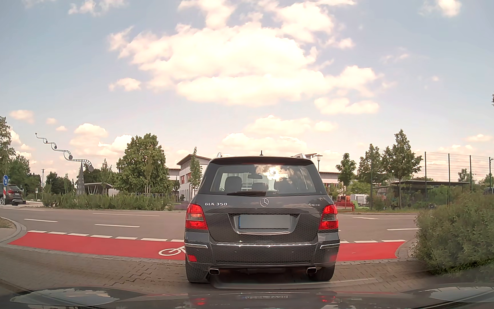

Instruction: Follow the waypoints while adhering to traffic rules and regulations

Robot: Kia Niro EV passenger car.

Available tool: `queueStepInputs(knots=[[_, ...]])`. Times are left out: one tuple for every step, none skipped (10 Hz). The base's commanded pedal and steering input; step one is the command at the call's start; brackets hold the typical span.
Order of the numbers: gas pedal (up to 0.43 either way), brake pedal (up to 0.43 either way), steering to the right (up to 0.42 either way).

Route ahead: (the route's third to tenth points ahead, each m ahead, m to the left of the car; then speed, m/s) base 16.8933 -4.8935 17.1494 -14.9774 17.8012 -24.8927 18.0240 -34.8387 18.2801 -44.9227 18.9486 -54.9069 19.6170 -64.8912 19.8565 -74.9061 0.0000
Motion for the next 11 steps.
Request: queueStepInputs(knots=[[0.000,0.012,-0.009],[0.000,0.012,-0.009],[0.098,0.012,-0.009],[0.157,0.012,-0.009],[0.157,0.012,-0.009],[0.157,0.012,-0.009],[0.197,0.012,-0.009],[0.240,0.012,-0.009],[0.248,0.012,-0.009],[0.248,0.012,-0.009],[0.260,0.012,-0.009]])
